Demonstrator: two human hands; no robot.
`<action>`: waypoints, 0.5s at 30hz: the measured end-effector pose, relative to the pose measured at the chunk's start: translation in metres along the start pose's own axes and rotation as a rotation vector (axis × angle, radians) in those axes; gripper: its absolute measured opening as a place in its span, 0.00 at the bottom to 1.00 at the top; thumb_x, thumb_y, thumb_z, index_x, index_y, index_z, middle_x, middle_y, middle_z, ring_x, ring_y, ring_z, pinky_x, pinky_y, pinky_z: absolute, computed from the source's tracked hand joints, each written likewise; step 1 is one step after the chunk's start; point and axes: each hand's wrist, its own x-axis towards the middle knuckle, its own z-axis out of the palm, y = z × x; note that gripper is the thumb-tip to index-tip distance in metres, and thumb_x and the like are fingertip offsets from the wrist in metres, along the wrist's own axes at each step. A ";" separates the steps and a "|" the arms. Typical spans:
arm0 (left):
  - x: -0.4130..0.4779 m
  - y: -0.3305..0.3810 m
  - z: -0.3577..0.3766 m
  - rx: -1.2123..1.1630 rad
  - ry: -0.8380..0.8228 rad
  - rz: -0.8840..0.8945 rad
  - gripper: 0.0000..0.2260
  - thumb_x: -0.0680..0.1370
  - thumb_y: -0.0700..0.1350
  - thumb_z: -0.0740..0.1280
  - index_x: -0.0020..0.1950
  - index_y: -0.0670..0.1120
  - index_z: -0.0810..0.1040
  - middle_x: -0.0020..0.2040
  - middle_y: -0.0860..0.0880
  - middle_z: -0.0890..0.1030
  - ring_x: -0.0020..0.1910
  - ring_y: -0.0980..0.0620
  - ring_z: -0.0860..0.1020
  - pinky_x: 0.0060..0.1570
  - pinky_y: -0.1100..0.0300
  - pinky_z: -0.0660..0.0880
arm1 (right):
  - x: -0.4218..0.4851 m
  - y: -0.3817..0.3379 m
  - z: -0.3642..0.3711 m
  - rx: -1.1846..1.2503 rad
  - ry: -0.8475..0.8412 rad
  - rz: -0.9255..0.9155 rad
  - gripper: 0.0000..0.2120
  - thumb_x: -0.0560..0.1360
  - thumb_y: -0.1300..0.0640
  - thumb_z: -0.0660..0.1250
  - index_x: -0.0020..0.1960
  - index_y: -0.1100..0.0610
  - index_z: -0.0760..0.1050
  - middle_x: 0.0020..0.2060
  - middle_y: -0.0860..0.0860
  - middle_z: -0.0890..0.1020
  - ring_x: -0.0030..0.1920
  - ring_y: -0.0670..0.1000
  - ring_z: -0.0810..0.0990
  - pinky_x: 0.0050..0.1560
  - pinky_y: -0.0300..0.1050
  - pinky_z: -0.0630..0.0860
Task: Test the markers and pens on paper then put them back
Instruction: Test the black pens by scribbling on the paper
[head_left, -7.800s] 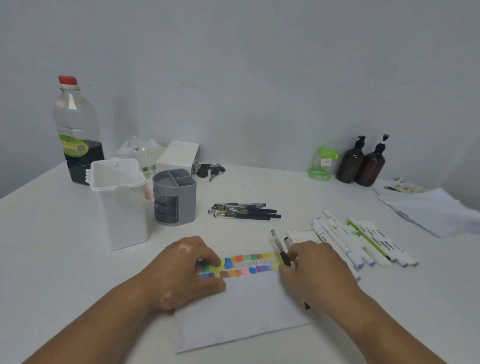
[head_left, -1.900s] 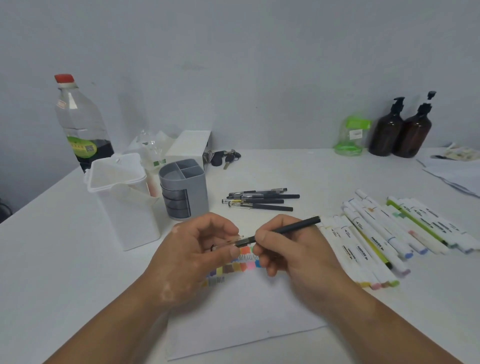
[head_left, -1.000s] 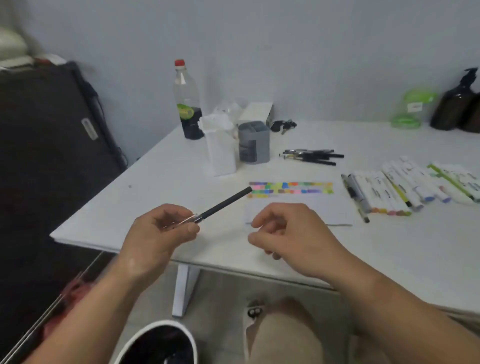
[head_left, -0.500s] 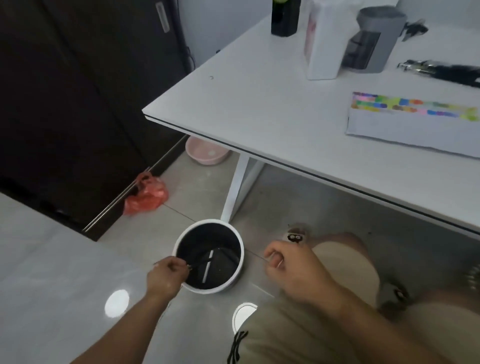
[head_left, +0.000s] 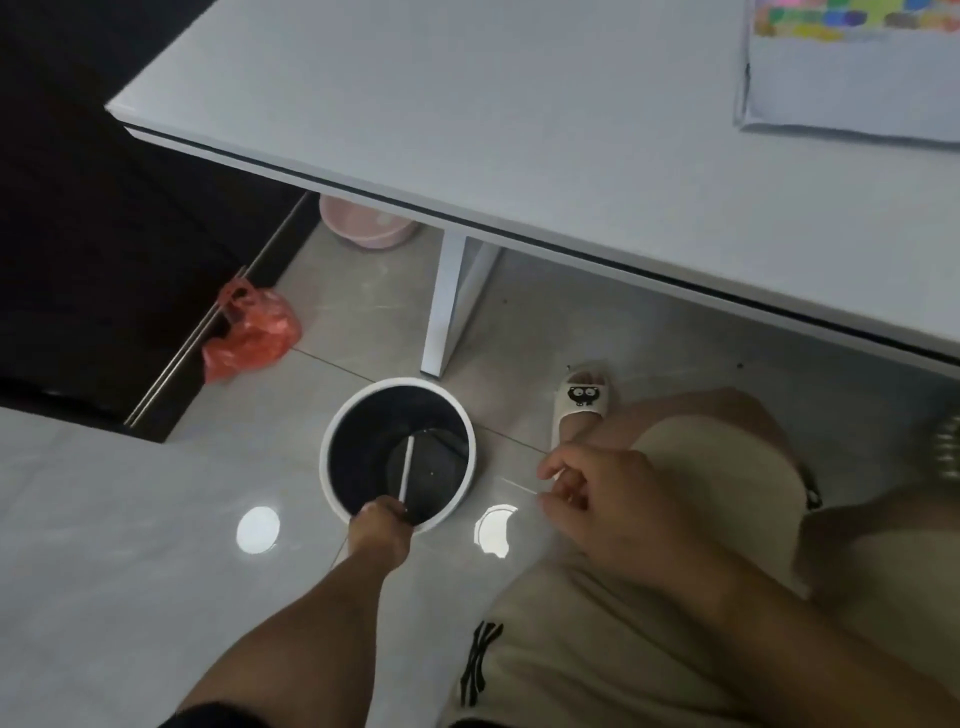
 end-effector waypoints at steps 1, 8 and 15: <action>-0.003 0.002 -0.002 -0.026 -0.008 -0.003 0.10 0.77 0.45 0.69 0.58 0.49 0.83 0.58 0.46 0.83 0.59 0.43 0.80 0.59 0.58 0.74 | 0.000 0.001 0.000 0.007 0.005 -0.007 0.09 0.73 0.47 0.72 0.52 0.45 0.80 0.36 0.37 0.83 0.39 0.40 0.81 0.42 0.38 0.78; -0.069 0.050 -0.060 -0.649 -0.070 0.169 0.05 0.76 0.34 0.71 0.47 0.43 0.83 0.40 0.39 0.84 0.42 0.41 0.82 0.48 0.49 0.80 | -0.014 -0.013 -0.015 0.145 0.091 -0.089 0.06 0.71 0.50 0.72 0.49 0.44 0.81 0.39 0.35 0.83 0.37 0.41 0.81 0.37 0.35 0.78; -0.173 0.141 -0.197 -0.761 -0.016 0.738 0.06 0.73 0.45 0.74 0.49 0.48 0.85 0.40 0.43 0.85 0.37 0.48 0.83 0.42 0.61 0.81 | -0.063 -0.063 -0.100 0.247 0.359 -0.278 0.06 0.69 0.44 0.71 0.46 0.42 0.82 0.39 0.41 0.85 0.38 0.45 0.83 0.39 0.34 0.78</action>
